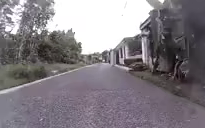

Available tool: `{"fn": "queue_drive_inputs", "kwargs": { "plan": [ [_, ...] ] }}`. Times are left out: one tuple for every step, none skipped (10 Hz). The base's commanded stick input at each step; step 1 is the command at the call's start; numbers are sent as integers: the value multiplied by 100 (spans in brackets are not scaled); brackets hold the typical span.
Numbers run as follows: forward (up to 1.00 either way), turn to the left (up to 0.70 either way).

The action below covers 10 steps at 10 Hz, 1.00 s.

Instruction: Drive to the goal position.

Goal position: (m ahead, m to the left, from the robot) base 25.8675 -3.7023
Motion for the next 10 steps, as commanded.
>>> {"fn": "queue_drive_inputs", "kwargs": {
  "plan": [
    [70, 0],
    [70, 0],
    [70, 0],
    [70, 0],
    [70, 0],
    [70, 0],
    [70, 0],
    [70, 0],
    [70, 0],
    [70, 0]
  ]
}}
